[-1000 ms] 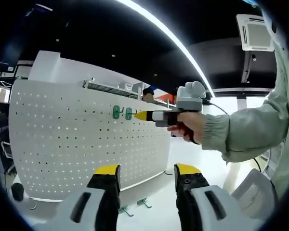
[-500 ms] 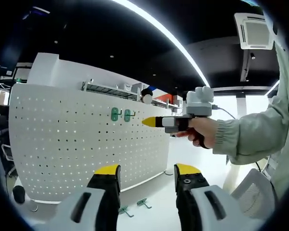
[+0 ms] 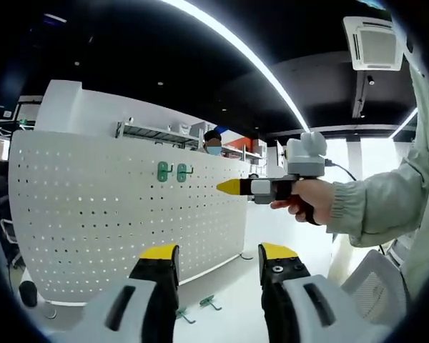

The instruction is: Insert the hook assembly into the mounting plate slot until the hook locks in place.

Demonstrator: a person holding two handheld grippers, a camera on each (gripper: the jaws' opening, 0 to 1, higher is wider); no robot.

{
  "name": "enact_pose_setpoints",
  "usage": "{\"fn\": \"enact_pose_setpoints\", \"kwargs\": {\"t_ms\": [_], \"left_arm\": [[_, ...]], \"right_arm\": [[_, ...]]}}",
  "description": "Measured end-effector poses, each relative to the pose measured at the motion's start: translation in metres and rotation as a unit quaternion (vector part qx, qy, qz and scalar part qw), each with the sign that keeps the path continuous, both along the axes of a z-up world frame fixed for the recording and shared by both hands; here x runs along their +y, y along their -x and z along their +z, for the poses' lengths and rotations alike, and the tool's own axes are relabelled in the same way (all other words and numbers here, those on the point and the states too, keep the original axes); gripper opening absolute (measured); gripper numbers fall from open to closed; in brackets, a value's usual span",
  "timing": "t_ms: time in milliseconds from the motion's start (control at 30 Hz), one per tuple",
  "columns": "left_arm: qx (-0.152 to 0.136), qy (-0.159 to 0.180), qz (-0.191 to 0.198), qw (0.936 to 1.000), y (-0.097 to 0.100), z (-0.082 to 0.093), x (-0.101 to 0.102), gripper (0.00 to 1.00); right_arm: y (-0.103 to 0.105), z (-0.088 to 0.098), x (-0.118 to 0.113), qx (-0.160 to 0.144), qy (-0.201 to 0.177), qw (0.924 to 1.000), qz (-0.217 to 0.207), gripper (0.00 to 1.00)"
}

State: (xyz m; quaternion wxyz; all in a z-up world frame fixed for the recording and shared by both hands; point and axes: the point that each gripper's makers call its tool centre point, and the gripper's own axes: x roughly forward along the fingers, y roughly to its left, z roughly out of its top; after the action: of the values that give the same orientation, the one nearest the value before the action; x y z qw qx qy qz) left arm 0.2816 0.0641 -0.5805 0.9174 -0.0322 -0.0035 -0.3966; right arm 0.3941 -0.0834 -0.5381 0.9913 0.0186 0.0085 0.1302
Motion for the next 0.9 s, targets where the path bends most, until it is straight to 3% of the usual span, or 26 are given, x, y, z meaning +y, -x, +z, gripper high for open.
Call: {"fn": "enact_pose_setpoints", "kwargs": {"t_ms": [500, 900], "left_arm": [[-0.008, -0.006, 0.002, 0.9999, 0.001, 0.005, -0.001, 0.46], [-0.001, -0.008, 0.018, 0.9998, -0.003, 0.000, 0.009, 0.46]], "right_arm": [[0.026, -0.009, -0.006, 0.003, 0.008, 0.9999, 0.009, 0.43], [0.054, -0.039, -0.001, 0.031, 0.008, 0.9991, 0.029, 0.48]]}}
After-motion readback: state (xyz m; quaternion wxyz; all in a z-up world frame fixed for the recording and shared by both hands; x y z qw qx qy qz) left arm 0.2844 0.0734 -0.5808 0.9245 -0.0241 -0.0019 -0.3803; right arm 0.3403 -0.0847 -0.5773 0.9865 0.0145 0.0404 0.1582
